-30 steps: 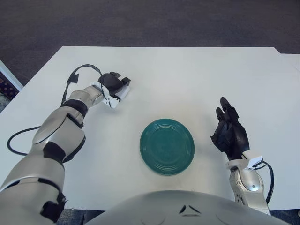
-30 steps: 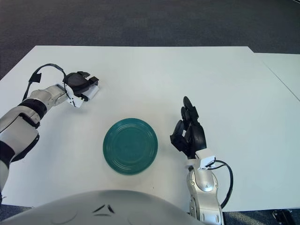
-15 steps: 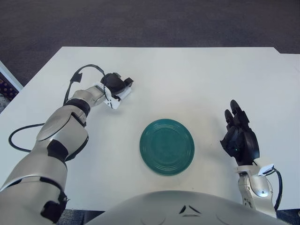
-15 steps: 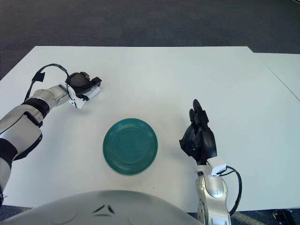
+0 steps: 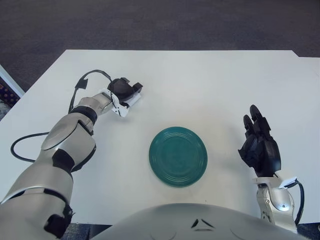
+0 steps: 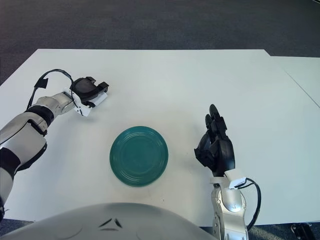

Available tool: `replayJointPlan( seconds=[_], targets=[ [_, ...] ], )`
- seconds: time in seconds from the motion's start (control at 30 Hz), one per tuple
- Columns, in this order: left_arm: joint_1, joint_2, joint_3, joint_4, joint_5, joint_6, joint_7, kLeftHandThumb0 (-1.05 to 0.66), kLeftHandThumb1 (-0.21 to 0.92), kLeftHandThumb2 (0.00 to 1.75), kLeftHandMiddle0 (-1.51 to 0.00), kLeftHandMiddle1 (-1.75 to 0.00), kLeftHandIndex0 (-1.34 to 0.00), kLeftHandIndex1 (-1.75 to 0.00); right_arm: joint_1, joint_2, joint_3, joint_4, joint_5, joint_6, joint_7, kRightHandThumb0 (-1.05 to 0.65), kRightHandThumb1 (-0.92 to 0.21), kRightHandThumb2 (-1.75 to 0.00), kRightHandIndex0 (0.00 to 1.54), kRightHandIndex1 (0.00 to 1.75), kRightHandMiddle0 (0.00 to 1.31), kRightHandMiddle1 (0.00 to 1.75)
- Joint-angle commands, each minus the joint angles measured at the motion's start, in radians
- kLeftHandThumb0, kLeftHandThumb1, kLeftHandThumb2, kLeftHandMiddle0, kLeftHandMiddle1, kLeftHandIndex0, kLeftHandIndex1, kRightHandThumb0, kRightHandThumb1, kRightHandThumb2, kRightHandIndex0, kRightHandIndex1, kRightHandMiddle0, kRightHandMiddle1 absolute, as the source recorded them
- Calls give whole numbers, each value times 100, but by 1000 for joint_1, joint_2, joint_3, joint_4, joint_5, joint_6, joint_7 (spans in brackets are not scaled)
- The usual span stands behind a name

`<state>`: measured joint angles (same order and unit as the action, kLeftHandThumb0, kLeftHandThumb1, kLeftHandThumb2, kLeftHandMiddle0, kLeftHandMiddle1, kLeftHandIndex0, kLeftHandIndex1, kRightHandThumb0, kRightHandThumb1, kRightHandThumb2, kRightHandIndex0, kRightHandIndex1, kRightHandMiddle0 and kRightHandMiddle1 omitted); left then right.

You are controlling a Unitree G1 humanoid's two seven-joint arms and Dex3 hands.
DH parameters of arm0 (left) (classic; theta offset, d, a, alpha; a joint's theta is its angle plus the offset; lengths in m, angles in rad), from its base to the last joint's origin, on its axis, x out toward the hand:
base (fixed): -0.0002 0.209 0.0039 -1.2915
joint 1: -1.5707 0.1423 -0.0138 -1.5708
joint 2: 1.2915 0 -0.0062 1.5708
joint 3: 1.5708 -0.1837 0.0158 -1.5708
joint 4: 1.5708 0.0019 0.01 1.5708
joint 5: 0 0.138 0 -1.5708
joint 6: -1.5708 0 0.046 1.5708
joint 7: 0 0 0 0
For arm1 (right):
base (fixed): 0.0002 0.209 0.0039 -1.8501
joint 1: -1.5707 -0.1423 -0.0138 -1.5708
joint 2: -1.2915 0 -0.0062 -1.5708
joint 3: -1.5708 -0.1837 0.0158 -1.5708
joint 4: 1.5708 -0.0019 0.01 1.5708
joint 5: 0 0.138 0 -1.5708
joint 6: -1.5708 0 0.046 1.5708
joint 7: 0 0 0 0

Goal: Put the charger into the plate.

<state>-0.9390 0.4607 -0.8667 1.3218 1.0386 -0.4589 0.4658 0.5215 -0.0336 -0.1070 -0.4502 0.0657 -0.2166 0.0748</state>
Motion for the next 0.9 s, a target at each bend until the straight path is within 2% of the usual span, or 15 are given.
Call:
replayJointPlan(
  seconds=[0.0,0.33,0.67,0.87],
  targets=[
    [33,-11,-7,11,3,-10,-7,-39,67,81,-63,-175,-40,-169,-2,-14,4,-29,-10,34,2,-105,-92,-97,0,0,3,2],
    [28,-11,21,10,-34,-7,-21,-38,72,71,-71,-175,-39,-166,-6,-22,14,-20,-17,56,3,-105,-92,-100,0,0,0,1],
    [25,3,42,2,-60,-44,-32,-38,74,72,-84,-175,-34,-170,-33,-23,24,-5,-22,63,0,-105,-92,-99,0,0,0,1],
    [27,6,52,1,-66,-42,-39,-38,75,74,-87,-175,-31,-174,-38,-17,29,26,-31,54,-5,-105,-92,-97,0,0,0,0]
  ],
)
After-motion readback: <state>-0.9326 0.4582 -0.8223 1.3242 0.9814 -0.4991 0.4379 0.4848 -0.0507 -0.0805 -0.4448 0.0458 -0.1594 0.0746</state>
